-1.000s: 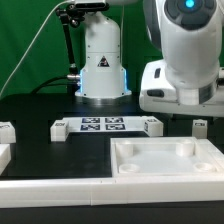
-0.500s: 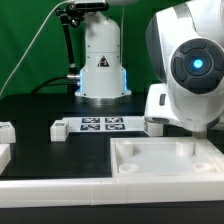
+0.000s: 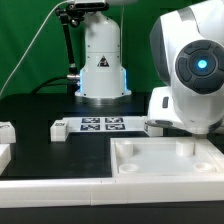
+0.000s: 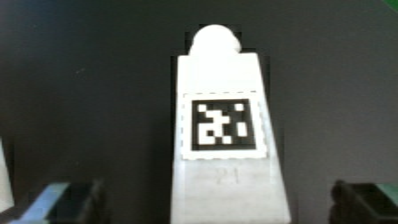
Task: Assemble one leg
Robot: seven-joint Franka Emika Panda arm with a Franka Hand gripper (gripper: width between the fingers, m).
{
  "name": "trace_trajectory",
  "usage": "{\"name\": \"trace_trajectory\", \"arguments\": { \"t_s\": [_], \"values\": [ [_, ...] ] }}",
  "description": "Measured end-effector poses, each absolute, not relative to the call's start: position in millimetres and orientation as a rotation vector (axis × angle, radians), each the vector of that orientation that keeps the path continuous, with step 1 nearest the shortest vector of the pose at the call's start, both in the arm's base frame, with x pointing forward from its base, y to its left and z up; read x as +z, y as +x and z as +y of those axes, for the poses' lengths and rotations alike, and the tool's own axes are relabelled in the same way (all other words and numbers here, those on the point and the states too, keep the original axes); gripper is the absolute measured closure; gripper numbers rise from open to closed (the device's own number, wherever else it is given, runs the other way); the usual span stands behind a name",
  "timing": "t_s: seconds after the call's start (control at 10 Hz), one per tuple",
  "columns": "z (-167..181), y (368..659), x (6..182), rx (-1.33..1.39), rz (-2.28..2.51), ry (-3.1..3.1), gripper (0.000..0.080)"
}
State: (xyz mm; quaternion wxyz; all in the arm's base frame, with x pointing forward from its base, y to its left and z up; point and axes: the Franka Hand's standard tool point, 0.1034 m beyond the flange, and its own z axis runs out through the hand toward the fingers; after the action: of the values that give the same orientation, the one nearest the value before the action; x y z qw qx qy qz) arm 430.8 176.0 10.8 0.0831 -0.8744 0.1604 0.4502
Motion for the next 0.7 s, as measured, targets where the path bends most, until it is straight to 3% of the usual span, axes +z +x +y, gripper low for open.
{"name": "trace_trajectory", "arguments": {
  "t_s": [0.2,0.7],
  "values": [
    [176.0,430.6,10.6,1.345,0.479,-2.611,0.0501],
    [176.0,430.7,10.6,1.345,0.479,-2.611,0.0511]
  ]
}}
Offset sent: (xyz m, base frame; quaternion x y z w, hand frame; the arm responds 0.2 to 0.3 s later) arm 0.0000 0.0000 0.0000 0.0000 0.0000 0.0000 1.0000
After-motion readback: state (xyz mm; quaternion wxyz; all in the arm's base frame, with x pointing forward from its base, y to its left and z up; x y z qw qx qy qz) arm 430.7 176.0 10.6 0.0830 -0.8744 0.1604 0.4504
